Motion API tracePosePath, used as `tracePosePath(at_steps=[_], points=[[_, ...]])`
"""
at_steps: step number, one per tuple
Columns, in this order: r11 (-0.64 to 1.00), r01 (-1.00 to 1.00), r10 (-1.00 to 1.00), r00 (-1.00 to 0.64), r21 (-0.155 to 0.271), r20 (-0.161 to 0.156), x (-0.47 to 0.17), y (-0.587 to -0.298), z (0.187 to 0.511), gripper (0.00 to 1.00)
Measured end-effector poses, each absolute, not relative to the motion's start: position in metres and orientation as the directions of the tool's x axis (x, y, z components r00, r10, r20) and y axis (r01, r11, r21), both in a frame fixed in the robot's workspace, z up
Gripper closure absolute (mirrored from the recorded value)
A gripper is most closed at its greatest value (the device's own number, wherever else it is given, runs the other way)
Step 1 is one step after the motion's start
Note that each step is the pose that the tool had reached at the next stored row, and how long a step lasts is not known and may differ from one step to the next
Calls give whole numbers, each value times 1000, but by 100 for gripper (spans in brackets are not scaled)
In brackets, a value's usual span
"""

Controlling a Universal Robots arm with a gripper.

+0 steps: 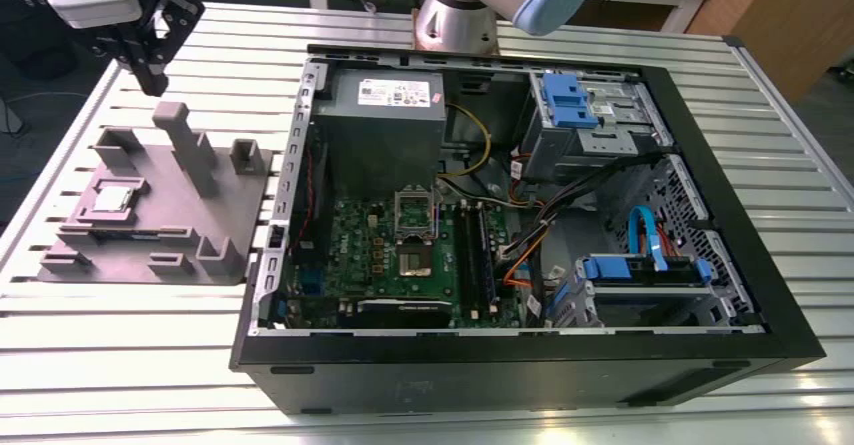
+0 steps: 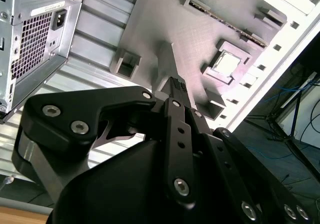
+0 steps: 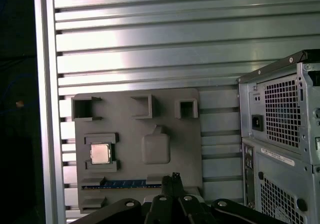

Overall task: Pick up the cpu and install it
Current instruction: 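Reach for the cpu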

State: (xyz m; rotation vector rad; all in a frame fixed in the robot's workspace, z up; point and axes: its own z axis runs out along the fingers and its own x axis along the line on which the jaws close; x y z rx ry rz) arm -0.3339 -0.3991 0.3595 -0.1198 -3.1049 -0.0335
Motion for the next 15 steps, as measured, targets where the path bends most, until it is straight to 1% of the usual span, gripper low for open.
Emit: tracePosePath(at_steps=[15], points=[[997,77,77,-996,20,35,-341,-399,360,90]])
